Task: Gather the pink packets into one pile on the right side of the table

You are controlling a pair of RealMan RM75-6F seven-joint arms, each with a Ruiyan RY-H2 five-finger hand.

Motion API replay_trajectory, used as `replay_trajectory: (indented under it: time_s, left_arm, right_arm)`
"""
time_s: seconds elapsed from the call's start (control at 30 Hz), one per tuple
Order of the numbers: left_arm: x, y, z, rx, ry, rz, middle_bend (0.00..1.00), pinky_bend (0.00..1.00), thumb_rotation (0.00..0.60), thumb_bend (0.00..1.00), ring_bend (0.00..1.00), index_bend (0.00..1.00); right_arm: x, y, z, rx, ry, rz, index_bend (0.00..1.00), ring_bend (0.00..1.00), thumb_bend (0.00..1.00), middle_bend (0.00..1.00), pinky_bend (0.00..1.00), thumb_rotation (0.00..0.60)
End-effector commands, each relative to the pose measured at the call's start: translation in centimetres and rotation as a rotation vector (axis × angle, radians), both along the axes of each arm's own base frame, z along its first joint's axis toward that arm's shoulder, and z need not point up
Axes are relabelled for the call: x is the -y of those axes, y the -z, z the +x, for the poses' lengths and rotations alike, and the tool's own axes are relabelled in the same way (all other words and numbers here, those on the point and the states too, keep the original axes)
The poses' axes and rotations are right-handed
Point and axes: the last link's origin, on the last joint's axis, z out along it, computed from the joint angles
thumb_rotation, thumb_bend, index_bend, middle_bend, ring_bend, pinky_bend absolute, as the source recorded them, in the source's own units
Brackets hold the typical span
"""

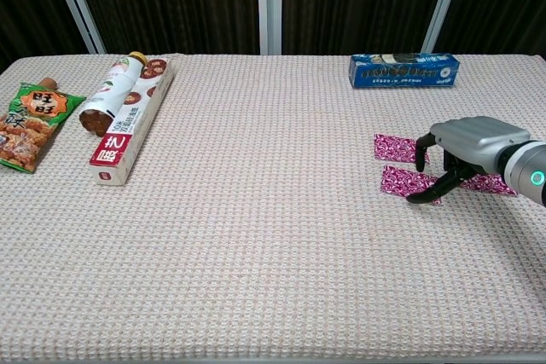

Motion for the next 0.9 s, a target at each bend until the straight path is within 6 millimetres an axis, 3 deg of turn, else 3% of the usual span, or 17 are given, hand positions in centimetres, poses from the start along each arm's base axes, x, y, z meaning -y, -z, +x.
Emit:
replay_trajectory:
  time_s: [0.03, 0.23, 0.5, 0.9]
  left_arm:
    - [0.01, -0.1, -0.09, 0.0, -0.002, 0.002, 0.29, 0.34, 0.6, 0.0, 0.23, 0.31]
    - [0.01, -0.26, -0.2, 0.003, -0.003, 0.005, 0.29, 0.34, 0.6, 0.0, 0.23, 0.31]
    - [0.08, -0.41, -0.33, 0.003, -0.006, 0.009, 0.29, 0.34, 0.6, 0.0, 0.23, 0.31]
    - [0.09, -0.34, -0.43, 0.005, -0.006, 0.007, 0.29, 0.34, 0.6, 0.0, 0.23, 0.31]
  right_arm:
    - [-0.03, 0.11, 0.05, -0.001, 0.001, 0.002, 0.4, 1.0, 0.01, 1.0, 0.99, 0.313]
    - [-0.1, 0.4, 0.32, -0.002, -0.002, 0.006, 0.4, 1.0, 0.01, 1.0, 0.99, 0.324]
    - [-0.07, 0.46, 0.35, -0.011, 0.0, -0.002, 0.41, 1.0, 0.03, 1.0, 0.99, 0.451]
    - [0.02, 0.25, 0.43, 0.008, 0.004, -0.018, 0.45, 1.0, 0.03, 1.0, 0.99, 0.518]
